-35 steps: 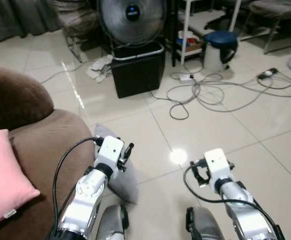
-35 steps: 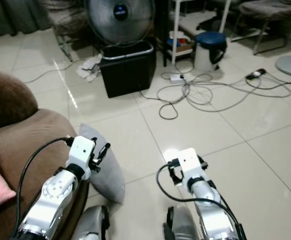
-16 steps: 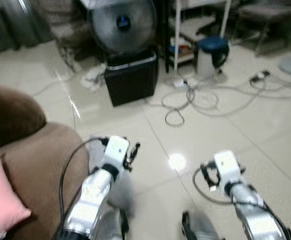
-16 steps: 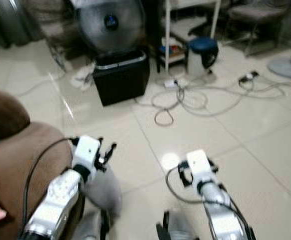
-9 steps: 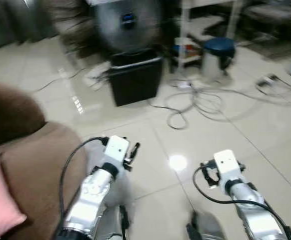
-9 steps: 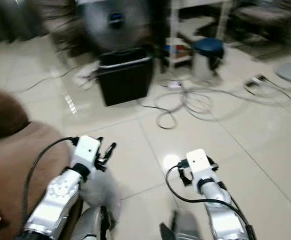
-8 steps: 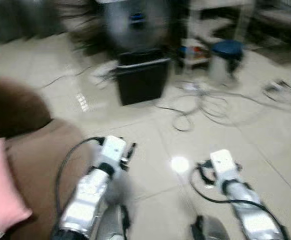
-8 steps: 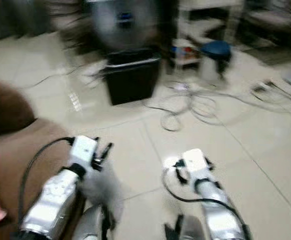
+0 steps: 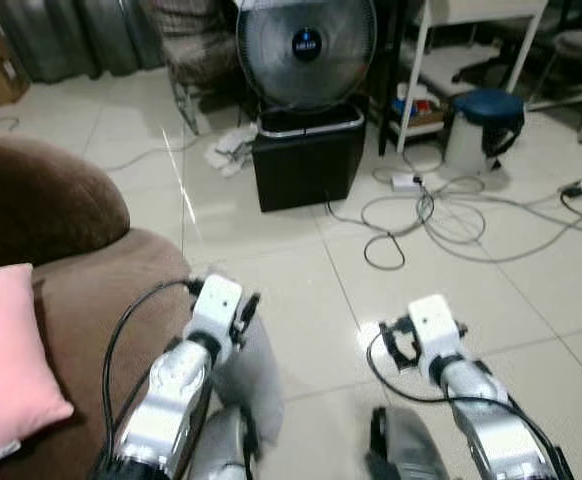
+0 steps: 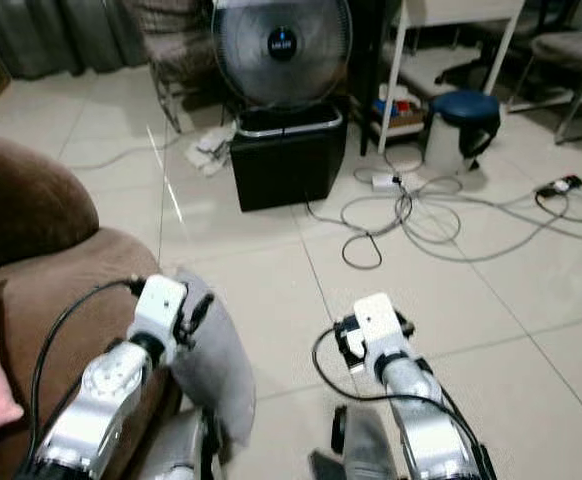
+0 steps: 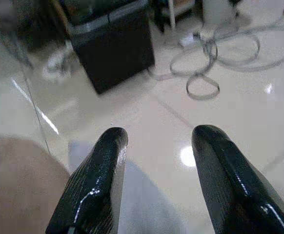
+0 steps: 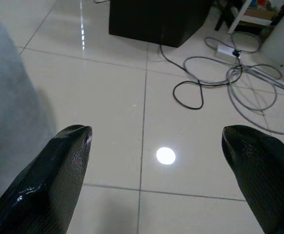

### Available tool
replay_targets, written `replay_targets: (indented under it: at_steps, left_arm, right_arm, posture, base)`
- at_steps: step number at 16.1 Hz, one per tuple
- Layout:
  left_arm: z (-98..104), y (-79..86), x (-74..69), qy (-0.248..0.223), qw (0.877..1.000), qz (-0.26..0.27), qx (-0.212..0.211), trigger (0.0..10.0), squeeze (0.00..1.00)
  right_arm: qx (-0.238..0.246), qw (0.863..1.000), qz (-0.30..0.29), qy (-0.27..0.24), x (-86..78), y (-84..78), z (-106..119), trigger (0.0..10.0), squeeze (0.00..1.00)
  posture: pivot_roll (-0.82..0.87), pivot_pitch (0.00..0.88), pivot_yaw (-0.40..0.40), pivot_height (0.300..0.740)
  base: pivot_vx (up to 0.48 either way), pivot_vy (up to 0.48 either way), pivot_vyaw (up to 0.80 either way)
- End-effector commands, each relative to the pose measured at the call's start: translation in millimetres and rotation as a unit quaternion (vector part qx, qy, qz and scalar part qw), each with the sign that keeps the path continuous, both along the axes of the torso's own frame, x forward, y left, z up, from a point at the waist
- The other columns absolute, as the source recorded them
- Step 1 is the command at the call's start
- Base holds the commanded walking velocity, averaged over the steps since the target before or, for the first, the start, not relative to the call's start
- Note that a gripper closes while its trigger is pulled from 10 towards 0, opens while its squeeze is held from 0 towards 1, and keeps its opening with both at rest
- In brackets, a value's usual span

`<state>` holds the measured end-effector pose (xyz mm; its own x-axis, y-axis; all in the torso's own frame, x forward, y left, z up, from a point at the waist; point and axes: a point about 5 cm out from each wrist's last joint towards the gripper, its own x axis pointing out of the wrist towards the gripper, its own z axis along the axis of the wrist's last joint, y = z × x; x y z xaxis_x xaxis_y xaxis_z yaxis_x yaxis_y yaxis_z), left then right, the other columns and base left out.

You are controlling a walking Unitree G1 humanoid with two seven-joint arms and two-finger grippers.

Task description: Move the pillow to the sofa from floor

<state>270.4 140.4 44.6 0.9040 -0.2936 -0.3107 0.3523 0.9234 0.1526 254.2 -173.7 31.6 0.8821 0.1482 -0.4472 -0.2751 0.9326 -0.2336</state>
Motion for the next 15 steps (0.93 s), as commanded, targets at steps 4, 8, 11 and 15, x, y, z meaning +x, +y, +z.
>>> replay_targets:
  at_steps: [4, 8, 11, 15]
  left_arm:
    - [-15, -0.4, 20.8, 0.089, 0.995, 0.030, -0.030, 10.0, 1.00]
    - [-21, 3.5, 42.5, 0.138, 0.986, 0.094, -0.026, 10.0, 1.00]
    - [-24, 9.5, 49.1, 0.160, 0.980, 0.116, 0.022, 10.0, 1.00]
    - [-28, 10.8, 50.6, 0.182, 0.972, 0.147, 0.028, 10.0, 1.00]
  right_arm:
    - [0.024, 0.999, 0.039, 0.020, 1.5, 2.3, 8, 10.0, 0.00]
    - [0.024, 0.994, 0.087, 0.058, 0.1, 4.1, 14, 10.0, 0.00]
    - [0.028, 0.989, 0.132, 0.067, -2.9, 2.9, 23, 10.0, 0.00]
    - [0.030, 0.980, 0.177, 0.088, -15.9, 4.1, 27, 10.0, 0.00]
  posture:
    - [-0.04, 0.000, 0.048, 0.594]
    - [-0.08, 0.051, 0.004, 0.594]
    - [-0.09, 0.104, -0.015, 0.594]
    - [-0.10, 0.171, -0.021, 0.594]
  base:
    - [0.000, 0.000, 0.00]
    - [0.000, 0.000, 0.00]
    - [0.000, 0.000, 0.00]
    - [0.000, 0.000, 0.00]
